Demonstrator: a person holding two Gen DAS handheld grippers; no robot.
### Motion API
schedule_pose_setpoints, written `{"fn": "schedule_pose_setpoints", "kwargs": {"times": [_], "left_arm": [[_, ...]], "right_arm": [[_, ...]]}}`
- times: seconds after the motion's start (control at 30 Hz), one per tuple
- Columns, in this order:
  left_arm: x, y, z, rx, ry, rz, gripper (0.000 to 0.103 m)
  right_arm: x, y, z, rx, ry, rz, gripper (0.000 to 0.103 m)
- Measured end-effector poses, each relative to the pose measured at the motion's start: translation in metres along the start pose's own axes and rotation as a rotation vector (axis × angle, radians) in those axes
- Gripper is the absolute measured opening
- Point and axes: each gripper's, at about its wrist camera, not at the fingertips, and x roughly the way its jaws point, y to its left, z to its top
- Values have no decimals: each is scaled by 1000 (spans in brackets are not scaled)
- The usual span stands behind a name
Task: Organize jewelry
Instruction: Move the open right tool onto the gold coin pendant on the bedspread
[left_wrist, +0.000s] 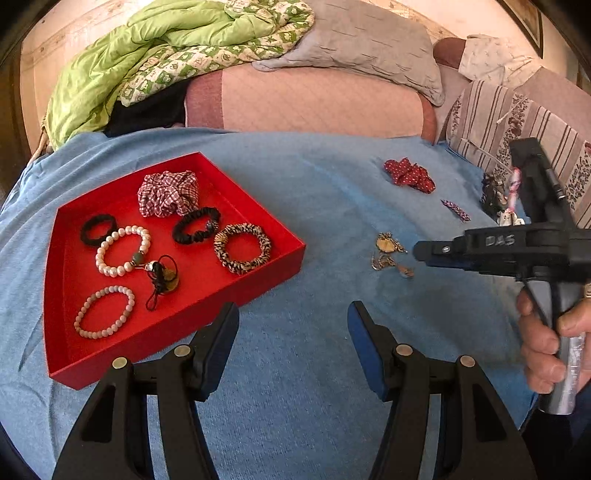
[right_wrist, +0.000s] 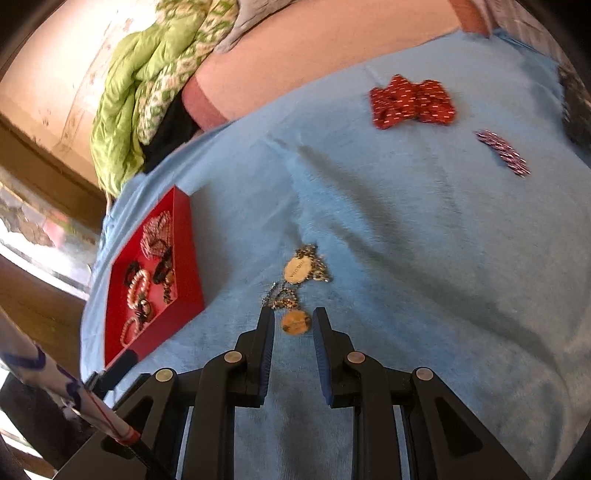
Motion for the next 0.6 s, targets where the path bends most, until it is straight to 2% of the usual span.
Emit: {"fn": "schedule_pose_setpoints", "kwargs": {"times": [0.13, 0.2, 0.3, 0.33, 0.37, 0.4, 0.53, 0.6], "left_arm": [[1, 2, 2, 9, 2, 7, 60], [1, 2, 3, 11, -1, 7, 60], [0, 2, 5, 12, -6, 5, 60], [0, 2, 5, 12, -7, 4, 60], [1, 1, 5, 15, -6, 5, 60], [1, 0, 5, 20, -6, 7, 60], [1, -4, 5, 39, -10, 14, 60], [1, -5, 5, 44, -8, 7, 60]], "right_arm": [[20, 6, 4, -49, 43, -33, 24], [29, 11, 2, -88, 69, -44, 31], [33, 29, -5, -218, 54, -126, 34], [34, 35, -9, -273, 51, -162, 33], [35, 38, -13, -310, 48, -196, 24], [35, 41, -16, -347, 50, -233, 21], [23, 37, -20, -326, 56, -219, 21], [10, 27, -17, -257, 45, -158, 21]]}}
